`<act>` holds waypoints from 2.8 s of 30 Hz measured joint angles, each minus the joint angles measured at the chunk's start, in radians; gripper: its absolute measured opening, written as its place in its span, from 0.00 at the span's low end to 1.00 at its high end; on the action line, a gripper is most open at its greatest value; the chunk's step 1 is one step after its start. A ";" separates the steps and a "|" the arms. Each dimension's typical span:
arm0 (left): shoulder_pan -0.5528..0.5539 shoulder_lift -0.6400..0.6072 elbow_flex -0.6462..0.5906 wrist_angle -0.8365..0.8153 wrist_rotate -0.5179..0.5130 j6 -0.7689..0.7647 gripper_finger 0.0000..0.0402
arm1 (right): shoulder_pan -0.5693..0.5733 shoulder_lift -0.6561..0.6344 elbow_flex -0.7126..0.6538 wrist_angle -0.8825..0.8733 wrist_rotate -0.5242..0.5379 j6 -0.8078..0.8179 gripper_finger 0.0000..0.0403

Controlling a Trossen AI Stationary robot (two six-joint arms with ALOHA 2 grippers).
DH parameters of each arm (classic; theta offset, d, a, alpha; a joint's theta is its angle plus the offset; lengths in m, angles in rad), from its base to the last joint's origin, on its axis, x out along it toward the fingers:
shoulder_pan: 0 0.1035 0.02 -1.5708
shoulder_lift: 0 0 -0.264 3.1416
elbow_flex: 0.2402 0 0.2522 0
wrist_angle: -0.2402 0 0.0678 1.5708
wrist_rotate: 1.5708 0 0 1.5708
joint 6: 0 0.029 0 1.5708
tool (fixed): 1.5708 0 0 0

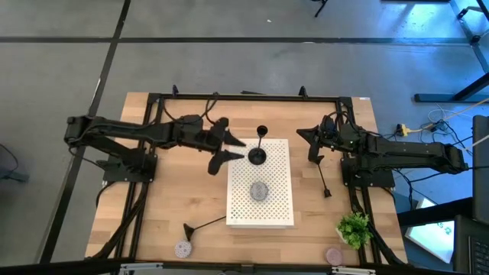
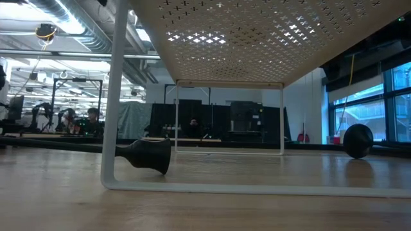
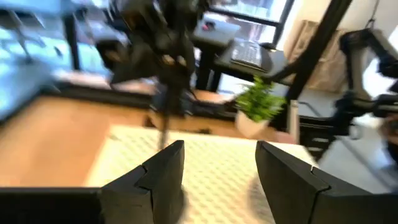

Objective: Pick & Place candle stick holders
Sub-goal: Put the purple scented candle on the shelf

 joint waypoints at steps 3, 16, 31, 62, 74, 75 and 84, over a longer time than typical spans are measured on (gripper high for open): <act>-0.054 0.012 0.000 0.066 -0.034 -0.021 0.49 | 0.000 0.000 0.000 0.000 -0.001 0.000 0.00; -0.255 0.030 0.000 0.328 0.038 0.201 0.49 | 0.000 0.000 0.000 0.008 -0.083 0.000 0.00; -0.319 0.030 0.000 0.364 0.047 0.206 0.48 | 0.000 0.000 0.000 0.075 -0.362 0.000 0.00; -0.331 0.030 0.000 0.365 0.049 0.201 0.48 | 0.581 0.137 0.046 0.646 -0.459 -0.243 0.00; -0.331 0.030 0.000 0.355 0.049 0.204 0.48 | 0.810 0.427 0.388 0.175 -0.312 -0.614 0.00; -0.331 0.030 0.000 0.353 0.049 0.204 0.48 | 0.834 0.447 0.419 0.128 -0.276 -0.627 0.00; -0.330 0.030 0.000 0.349 0.048 0.207 0.48 | 1.065 0.587 0.642 -0.274 -0.041 -0.503 0.00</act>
